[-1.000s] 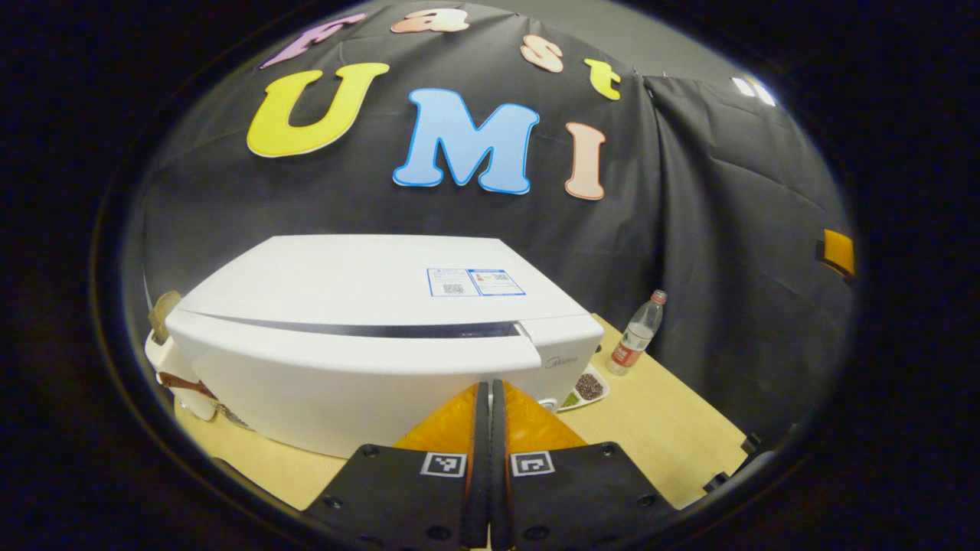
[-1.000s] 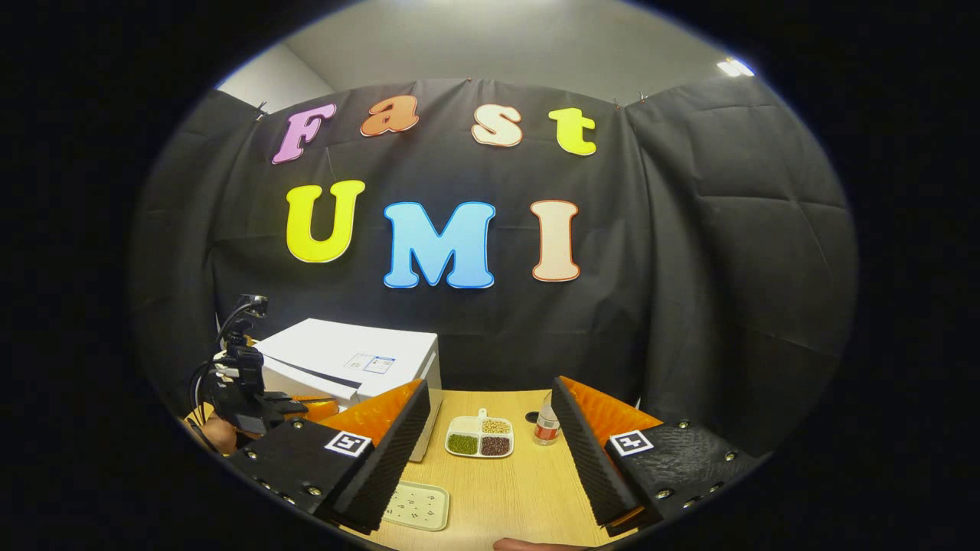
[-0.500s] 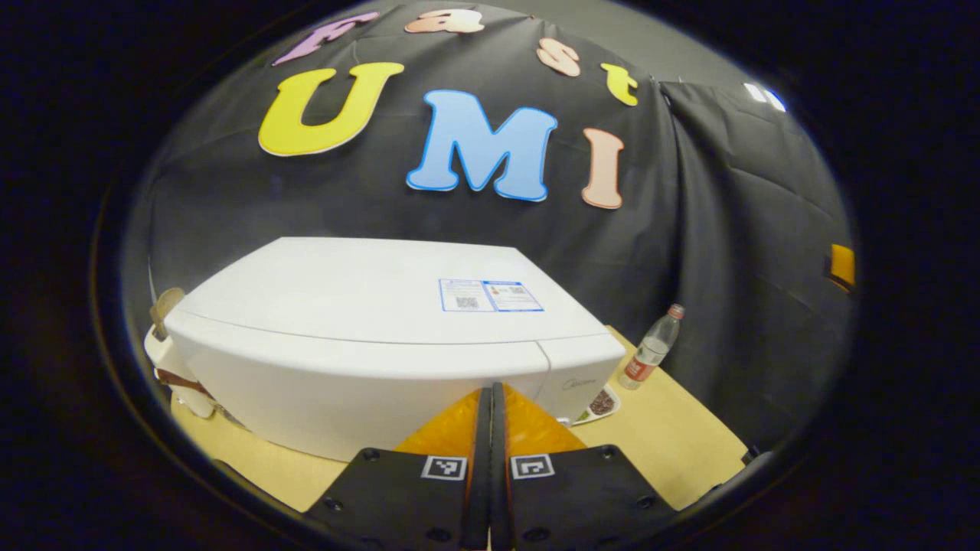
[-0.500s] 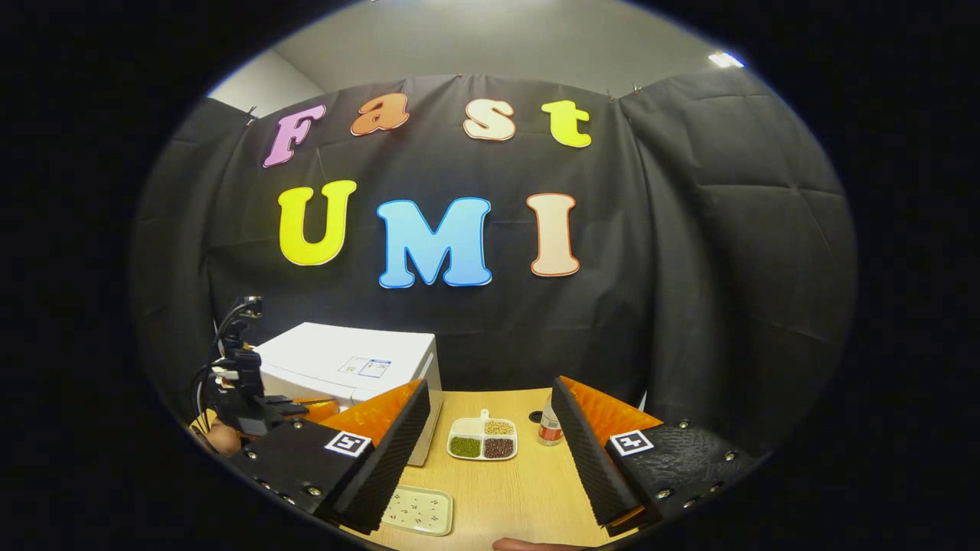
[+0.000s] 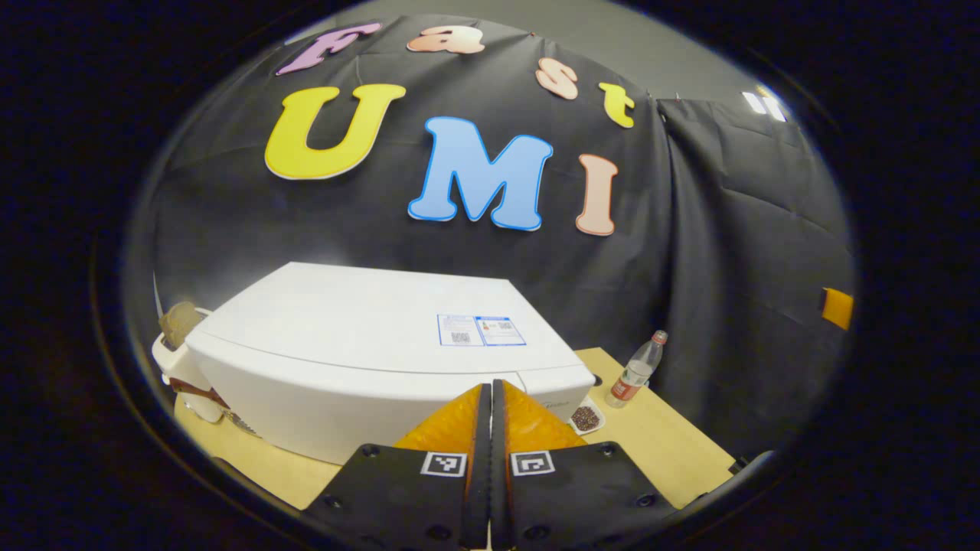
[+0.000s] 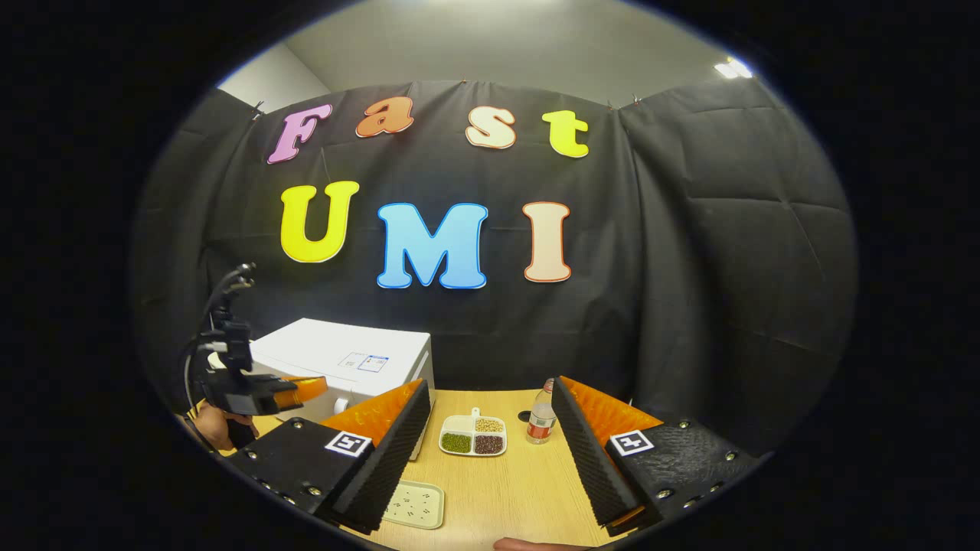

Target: Open the microwave oven with the left hand, put the food in, and close the microwave oven.

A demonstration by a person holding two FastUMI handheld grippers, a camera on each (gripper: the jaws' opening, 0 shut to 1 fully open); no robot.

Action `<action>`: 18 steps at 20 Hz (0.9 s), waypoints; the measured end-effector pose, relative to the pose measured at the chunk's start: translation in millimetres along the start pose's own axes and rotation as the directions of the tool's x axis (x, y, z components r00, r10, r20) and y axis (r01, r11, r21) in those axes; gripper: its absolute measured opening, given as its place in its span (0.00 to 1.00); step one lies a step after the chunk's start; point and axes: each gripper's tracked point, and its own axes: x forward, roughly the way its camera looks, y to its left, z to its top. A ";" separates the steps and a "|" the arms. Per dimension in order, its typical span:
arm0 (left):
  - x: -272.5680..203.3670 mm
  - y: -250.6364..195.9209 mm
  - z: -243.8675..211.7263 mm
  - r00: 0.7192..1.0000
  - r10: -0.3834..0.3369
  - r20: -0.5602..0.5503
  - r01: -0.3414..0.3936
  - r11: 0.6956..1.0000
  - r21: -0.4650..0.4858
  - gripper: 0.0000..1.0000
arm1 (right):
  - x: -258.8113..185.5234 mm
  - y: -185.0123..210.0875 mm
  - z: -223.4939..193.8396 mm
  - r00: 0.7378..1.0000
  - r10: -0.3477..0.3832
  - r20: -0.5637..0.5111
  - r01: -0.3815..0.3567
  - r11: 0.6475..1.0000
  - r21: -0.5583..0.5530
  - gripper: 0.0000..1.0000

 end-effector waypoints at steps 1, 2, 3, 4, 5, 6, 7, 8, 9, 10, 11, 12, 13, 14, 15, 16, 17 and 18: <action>-15.7 -1.9 14.5 0.999 0.009 0.037 -0.009 1.000 0.003 0.08 | -0.9 3.2 1.0 1.000 0.002 0.002 -0.002 1.000 0.005 0.98; -30.5 -7.2 29.0 0.998 -0.003 0.071 0.004 1.000 -0.009 0.03 | -0.3 8.6 1.2 1.000 0.009 0.002 -0.009 1.000 0.005 0.98; -45.5 -11.3 41.2 0.994 -0.006 0.106 0.009 1.000 -0.024 0.27 | -0.5 15.5 1.9 1.000 0.022 -0.001 -0.022 1.000 0.002 0.98; -72.3 -10.4 58.7 0.990 0.015 0.143 -0.011 0.999 -0.030 0.51 | 0.0 22.3 3.7 0.999 0.034 0.000 -0.034 0.999 0.001 0.98; -90.2 -15.4 72.6 0.984 0.016 0.175 -0.012 1.000 -0.028 0.75 | -0.3 29.9 10.0 0.999 0.050 0.013 -0.050 0.999 0.001 0.98; -101.7 -16.3 89.2 0.977 0.026 0.213 -0.023 1.000 -0.018 0.99 | 0.2 37.1 20.0 0.998 0.060 0.033 -0.060 0.998 -0.002 0.98; -119.5 -16.4 109.5 0.967 0.044 0.251 -0.043 0.999 -0.009 0.94 | -0.1 43.4 30.5 0.996 0.071 0.055 -0.070 0.998 -0.007 0.98; -137.5 -16.3 128.7 0.957 0.064 0.282 -0.065 0.998 -0.005 0.96 | 2.8 50.2 44.0 0.994 0.082 0.078 -0.082 0.997 -0.009 0.97; -154.9 -17.2 144.9 0.950 0.080 0.301 -0.082 0.997 -0.007 0.96 | 2.4 56.5 54.7 0.991 0.092 0.100 -0.092 0.996 -0.006 0.97; -172.2 -19.9 159.8 0.942 0.091 0.322 -0.093 0.996 -0.008 0.96 | 1.9 62.6 64.4 0.988 0.097 0.118 -0.097 0.995 -0.003 0.97; -188.9 -21.3 172.3 0.932 0.103 0.346 -0.109 0.994 -0.004 0.96 | 2.6 64.1 71.4 0.988 0.085 0.128 -0.086 0.996 0.000 0.97; -203.6 -21.2 181.7 0.921 0.117 0.371 -0.128 0.992 0.003 0.96 | 2.1 67.3 74.5 0.988 0.081 0.133 -0.082 0.997 0.004 0.97; -216.3 -22.0 187.8 0.911 0.126 0.393 -0.144 0.989 0.017 0.96 | 0.8 75.6 78.3 0.986 0.096 0.138 -0.099 0.995 0.012 0.98; -225.4 -23.6 192.0 0.903 0.129 0.410 -0.159 0.987 0.039 0.96 | -0.9 85.1 81.1 0.984 0.110 0.143 -0.114 0.993 0.018 0.97; -229.1 -24.8 192.5 0.898 0.127 0.421 -0.170 0.983 0.066 0.93 | -1.8 90.3 81.7 0.983 0.118 0.142 -0.122 0.992 0.017 0.98; -228.4 -27.0 188.7 0.899 0.118 0.421 -0.175 0.979 0.099 0.93 | -2.0 94.6 81.2 0.982 0.128 0.142 -0.132 0.991 0.015 0.98; -228.3 -31.7 184.3 0.903 0.106 0.417 -0.173 0.977 0.126 0.94 | -3.0 97.9 81.8 0.981 0.134 0.142 -0.137 0.990 0.014 0.97; -228.7 -36.0 178.4 0.908 0.095 0.407 -0.166 0.976 0.144 0.95 | -5.1 100.9 82.7 0.980 0.137 0.145 -0.141 0.990 0.014 0.97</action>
